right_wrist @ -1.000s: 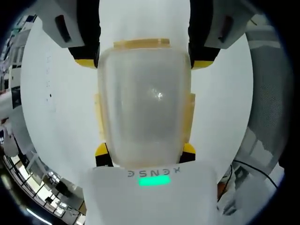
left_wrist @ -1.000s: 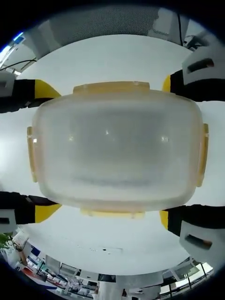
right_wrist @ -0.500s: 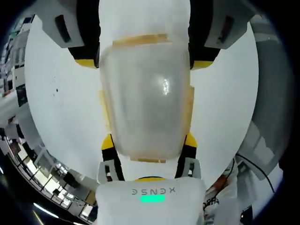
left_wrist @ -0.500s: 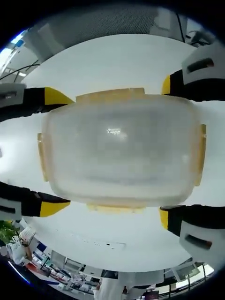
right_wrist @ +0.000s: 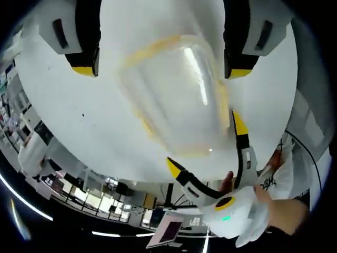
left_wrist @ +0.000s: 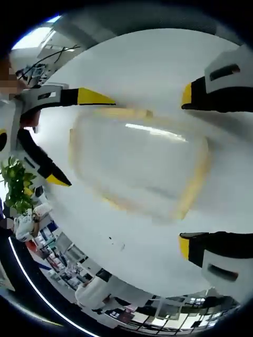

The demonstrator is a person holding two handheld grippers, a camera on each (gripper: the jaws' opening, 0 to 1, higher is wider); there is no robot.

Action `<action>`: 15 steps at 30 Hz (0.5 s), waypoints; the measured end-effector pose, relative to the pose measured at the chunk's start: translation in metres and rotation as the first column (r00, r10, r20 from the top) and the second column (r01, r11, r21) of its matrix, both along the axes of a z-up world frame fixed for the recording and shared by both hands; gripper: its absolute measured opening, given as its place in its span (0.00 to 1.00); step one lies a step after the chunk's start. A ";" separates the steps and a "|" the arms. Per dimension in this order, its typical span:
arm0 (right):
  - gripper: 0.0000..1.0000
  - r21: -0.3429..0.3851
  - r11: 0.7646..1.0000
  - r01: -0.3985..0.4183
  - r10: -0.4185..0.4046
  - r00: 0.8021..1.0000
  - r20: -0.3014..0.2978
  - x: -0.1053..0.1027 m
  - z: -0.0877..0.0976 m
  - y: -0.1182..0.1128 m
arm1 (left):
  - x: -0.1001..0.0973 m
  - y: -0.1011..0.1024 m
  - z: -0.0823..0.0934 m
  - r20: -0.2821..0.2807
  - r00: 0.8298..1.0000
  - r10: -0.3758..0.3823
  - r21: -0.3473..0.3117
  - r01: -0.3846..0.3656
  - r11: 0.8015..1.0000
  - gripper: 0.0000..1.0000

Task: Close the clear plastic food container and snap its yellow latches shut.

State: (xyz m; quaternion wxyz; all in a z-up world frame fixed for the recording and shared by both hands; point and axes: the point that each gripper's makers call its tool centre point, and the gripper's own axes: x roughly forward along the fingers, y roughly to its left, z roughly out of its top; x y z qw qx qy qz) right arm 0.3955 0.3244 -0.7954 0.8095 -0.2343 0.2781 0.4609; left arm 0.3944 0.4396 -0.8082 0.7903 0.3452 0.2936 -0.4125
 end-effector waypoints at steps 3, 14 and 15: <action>1.00 0.131 0.990 0.052 -0.049 0.998 -0.025 -0.006 0.005 0.010 | -0.012 -0.003 -0.002 -0.011 0.998 0.069 -0.117 -0.070 0.991 0.92; 1.00 0.243 0.959 0.146 -0.139 0.989 -0.045 -0.024 -0.001 0.012 | -0.029 -0.020 -0.007 -0.188 0.966 0.179 -0.450 -0.247 0.858 0.98; 1.00 0.260 0.952 0.163 -0.157 0.987 -0.044 -0.026 0.001 0.011 | -0.030 -0.021 -0.005 -0.187 0.966 0.176 -0.475 -0.246 0.845 0.98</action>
